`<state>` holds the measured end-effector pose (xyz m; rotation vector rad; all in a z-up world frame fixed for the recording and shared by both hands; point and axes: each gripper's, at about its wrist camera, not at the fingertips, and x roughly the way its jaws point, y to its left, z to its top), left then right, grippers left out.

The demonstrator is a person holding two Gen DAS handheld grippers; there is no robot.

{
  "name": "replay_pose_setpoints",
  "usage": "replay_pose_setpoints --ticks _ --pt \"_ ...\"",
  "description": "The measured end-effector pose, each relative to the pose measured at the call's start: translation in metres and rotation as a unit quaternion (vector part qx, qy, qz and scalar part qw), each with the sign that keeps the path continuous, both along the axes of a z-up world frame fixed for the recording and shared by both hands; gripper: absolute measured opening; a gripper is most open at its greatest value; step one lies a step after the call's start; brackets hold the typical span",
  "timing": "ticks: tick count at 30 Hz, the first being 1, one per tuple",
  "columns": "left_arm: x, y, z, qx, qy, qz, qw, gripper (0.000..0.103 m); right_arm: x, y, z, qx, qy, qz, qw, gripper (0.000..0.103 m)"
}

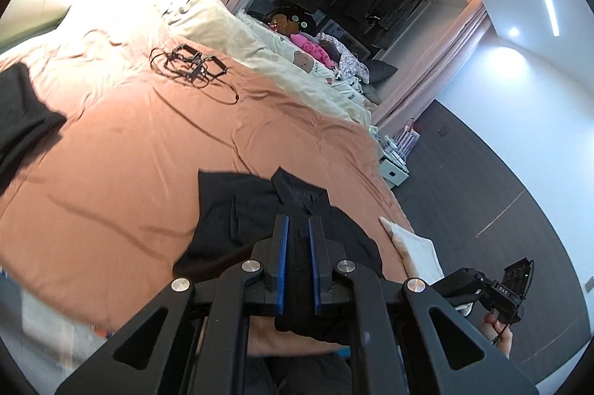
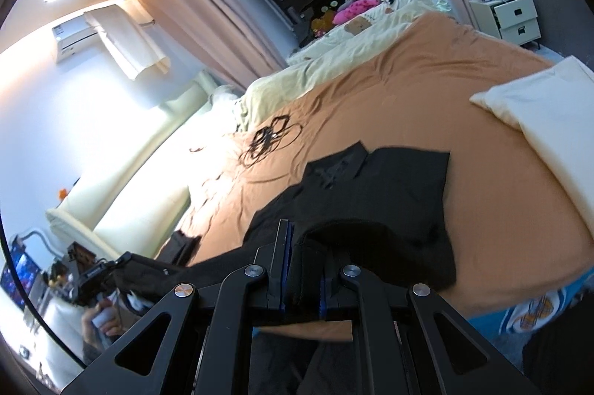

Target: Fold large clothes

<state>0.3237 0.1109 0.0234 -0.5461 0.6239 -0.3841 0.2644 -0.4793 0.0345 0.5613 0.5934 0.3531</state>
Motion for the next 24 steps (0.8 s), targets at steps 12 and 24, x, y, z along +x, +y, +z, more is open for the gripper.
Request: replay_pose_setpoints --ticks 12,24 --pt "0.125 -0.021 -0.011 0.038 0.027 0.011 0.9989 0.012 0.102 -0.011 0.007 -0.040 0.007 -0.033 0.999 0.011" --pt "0.228 -0.033 -0.090 0.064 0.115 0.017 0.9911 0.012 0.196 -0.020 -0.060 -0.052 0.084 -0.043 0.994 0.011"
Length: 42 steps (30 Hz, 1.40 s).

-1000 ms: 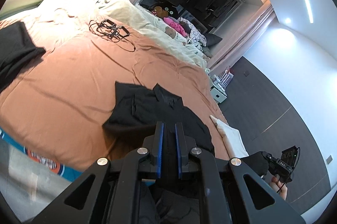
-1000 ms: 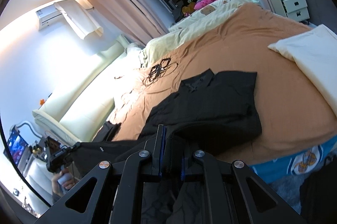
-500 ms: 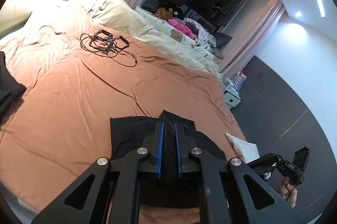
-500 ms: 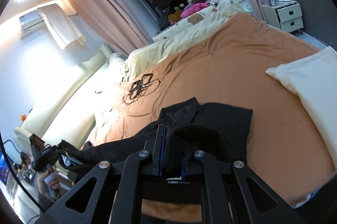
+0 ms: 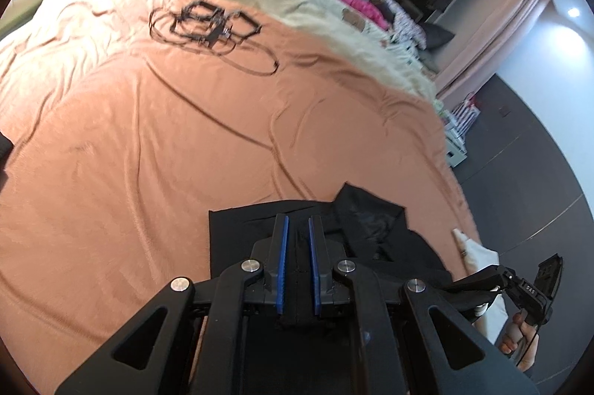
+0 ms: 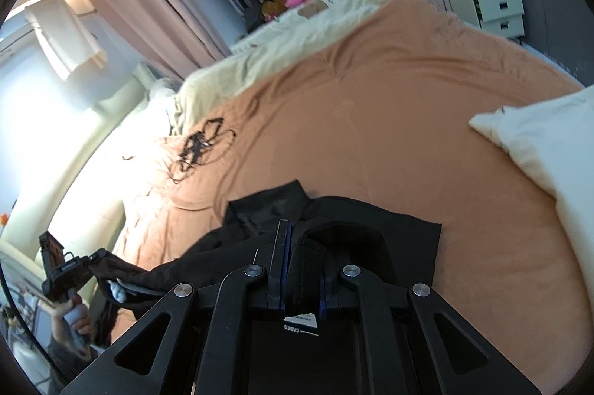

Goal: Fold large clothes
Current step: 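Lower the hem onto the shirt and open both tools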

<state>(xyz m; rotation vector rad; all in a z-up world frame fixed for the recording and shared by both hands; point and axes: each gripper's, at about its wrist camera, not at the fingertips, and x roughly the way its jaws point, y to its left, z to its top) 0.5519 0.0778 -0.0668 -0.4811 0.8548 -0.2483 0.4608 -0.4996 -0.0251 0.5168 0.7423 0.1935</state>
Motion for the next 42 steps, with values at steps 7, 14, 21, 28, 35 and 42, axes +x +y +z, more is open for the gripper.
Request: replay_pose_setpoints --ticks 7,14,21,28,35,42 --pt "0.040 -0.006 -0.029 -0.002 0.023 0.003 0.9997 0.013 0.036 -0.002 -0.030 0.002 0.031 -0.012 0.999 0.012" --pt "0.068 -0.001 -0.030 0.010 0.020 0.013 0.9997 0.068 0.062 -0.006 -0.050 0.001 0.068 -0.033 0.997 0.049" --pt "0.054 0.014 -0.030 0.010 0.003 0.023 0.9997 0.089 0.052 -0.017 -0.045 -0.036 0.062 -0.051 0.996 0.073" --pt "0.030 0.012 -0.077 0.049 0.066 -0.007 0.9966 0.076 0.040 -0.017 -0.072 -0.077 0.117 -0.032 0.990 0.072" --pt "-0.004 0.014 -0.105 0.041 0.104 -0.023 0.9935 0.071 0.006 -0.021 -0.091 -0.072 0.141 -0.016 0.987 0.065" --pt "-0.037 0.023 -0.119 0.014 0.129 -0.013 0.9914 0.071 -0.036 0.000 -0.074 -0.105 0.105 -0.004 0.989 0.065"
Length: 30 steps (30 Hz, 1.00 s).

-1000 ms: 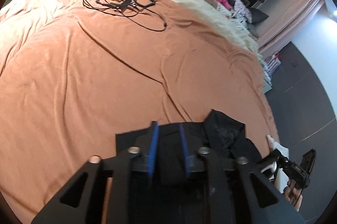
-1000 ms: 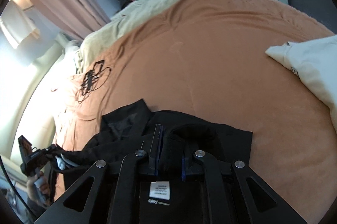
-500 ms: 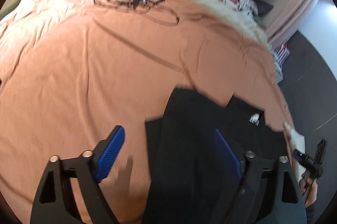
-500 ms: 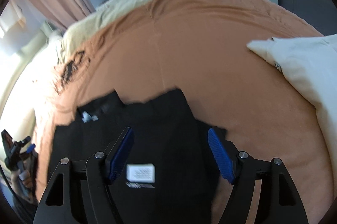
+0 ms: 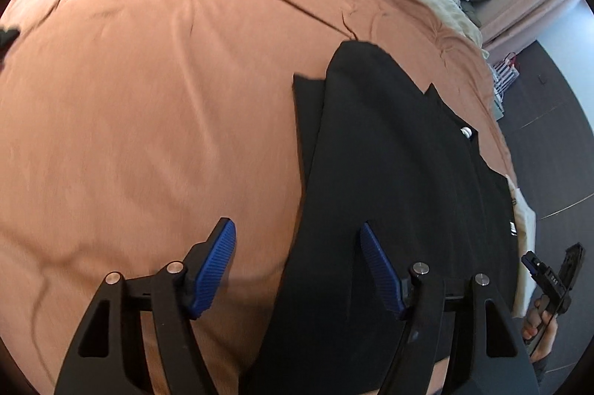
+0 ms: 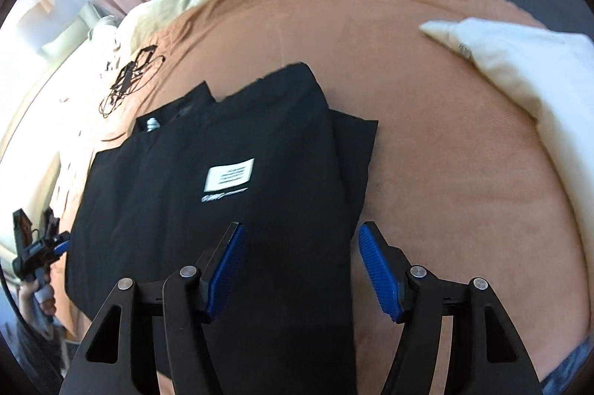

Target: Fold large clothes

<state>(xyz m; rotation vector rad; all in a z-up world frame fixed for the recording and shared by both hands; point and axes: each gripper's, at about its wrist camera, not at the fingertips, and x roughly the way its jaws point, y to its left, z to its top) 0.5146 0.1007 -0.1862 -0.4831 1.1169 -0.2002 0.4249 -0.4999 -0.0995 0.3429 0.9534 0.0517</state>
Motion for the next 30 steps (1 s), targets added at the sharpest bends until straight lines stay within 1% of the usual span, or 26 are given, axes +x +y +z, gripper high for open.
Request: replay_pose_setpoints --ticks 2,6,11,14,17,19,20,22,25,26,29,30 --pt "-0.009 0.001 -0.003 -0.013 0.009 0.001 0.9999 0.071 -0.006 0.011 0.009 -0.004 -0.014 0.009 1.000 0.065" --pt "-0.027 0.005 -0.008 -0.034 0.019 0.002 0.9992 0.071 -0.016 0.043 0.023 -0.015 -0.020 0.037 0.999 0.065" --pt "-0.045 0.011 -0.013 -0.066 0.029 0.011 0.9973 0.071 -0.028 0.084 0.029 -0.016 -0.026 0.074 0.997 0.064" --pt "-0.054 0.013 -0.013 -0.075 0.029 0.019 0.9966 0.071 -0.034 0.112 0.025 -0.010 -0.017 0.101 0.995 0.052" --pt "-0.058 0.013 -0.015 -0.080 0.034 0.022 0.9960 0.070 -0.037 0.143 0.021 -0.010 -0.014 0.128 0.992 0.048" --pt "-0.061 0.012 -0.016 -0.084 0.034 0.020 0.9957 0.071 -0.038 0.161 0.016 -0.008 -0.004 0.146 0.989 0.044" --pt "-0.062 0.012 -0.016 -0.086 0.034 0.019 0.9955 0.071 -0.039 0.168 0.015 -0.009 0.000 0.153 0.988 0.039" --pt "-0.063 0.011 -0.019 -0.091 0.033 0.021 0.9951 0.070 -0.038 0.185 0.011 -0.010 0.008 0.168 0.986 0.035" --pt "-0.057 0.006 -0.024 -0.097 0.031 0.024 0.9945 0.070 -0.033 0.203 0.001 -0.014 0.019 0.183 0.983 0.031" --pt "-0.055 0.005 -0.025 -0.102 0.028 0.025 0.9941 0.064 -0.031 0.210 -0.004 -0.016 0.026 0.186 0.982 0.030" --pt "-0.048 0.004 -0.027 -0.102 0.028 0.032 0.9939 0.059 -0.018 0.220 -0.023 -0.024 0.055 0.188 0.980 0.029" --pt "-0.048 0.004 -0.027 -0.102 0.028 0.033 0.9939 0.056 -0.013 0.220 -0.026 -0.021 0.061 0.184 0.981 0.027"
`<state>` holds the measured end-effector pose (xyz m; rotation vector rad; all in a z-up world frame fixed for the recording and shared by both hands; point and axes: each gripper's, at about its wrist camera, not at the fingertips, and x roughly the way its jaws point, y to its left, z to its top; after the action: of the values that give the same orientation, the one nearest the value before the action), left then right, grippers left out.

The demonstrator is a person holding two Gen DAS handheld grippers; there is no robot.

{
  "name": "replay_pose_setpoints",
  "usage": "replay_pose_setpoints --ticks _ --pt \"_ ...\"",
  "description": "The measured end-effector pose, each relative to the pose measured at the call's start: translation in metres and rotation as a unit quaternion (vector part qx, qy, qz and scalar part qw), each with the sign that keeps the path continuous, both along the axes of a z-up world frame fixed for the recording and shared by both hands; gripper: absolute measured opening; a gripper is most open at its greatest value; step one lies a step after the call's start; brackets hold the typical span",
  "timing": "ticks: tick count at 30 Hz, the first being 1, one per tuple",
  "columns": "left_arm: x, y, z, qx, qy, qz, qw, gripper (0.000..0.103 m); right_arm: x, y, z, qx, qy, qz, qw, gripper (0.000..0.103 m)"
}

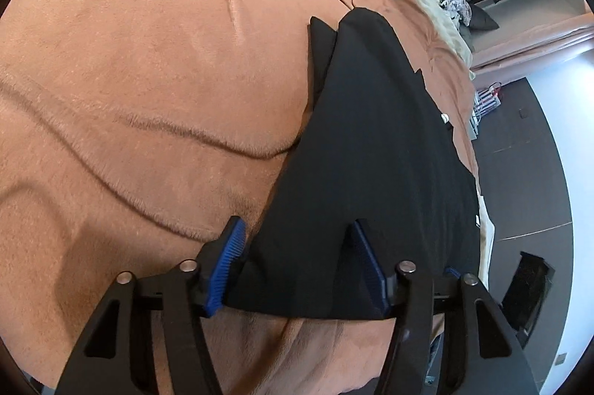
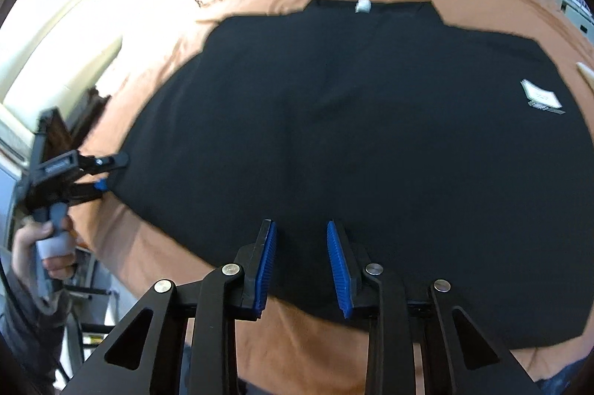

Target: Fold large clothes

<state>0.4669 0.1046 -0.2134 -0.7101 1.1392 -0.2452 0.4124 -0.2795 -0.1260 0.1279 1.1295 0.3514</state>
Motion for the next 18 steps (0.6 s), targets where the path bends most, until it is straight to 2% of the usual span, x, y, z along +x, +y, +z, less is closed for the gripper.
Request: replay_pose_setpoints --ticks 3,5,12,18 --pt "-0.002 0.004 -0.001 -0.008 0.004 0.011 0.9999 0.050 0.020 0.001 -0.005 -0.005 0.008 -0.005 1.000 0.018" --pt "-0.004 0.007 -0.001 -0.017 0.006 0.019 0.9997 0.049 0.036 0.004 -0.006 -0.016 0.010 -0.010 1.000 0.015" --pt "-0.004 0.012 -0.006 -0.049 0.020 0.043 0.9977 0.048 0.088 0.002 -0.007 -0.033 0.009 -0.023 0.999 0.015" --pt "0.001 0.007 -0.008 -0.047 0.020 0.049 0.9975 0.048 0.130 -0.004 -0.009 -0.035 0.005 -0.039 0.999 0.015"
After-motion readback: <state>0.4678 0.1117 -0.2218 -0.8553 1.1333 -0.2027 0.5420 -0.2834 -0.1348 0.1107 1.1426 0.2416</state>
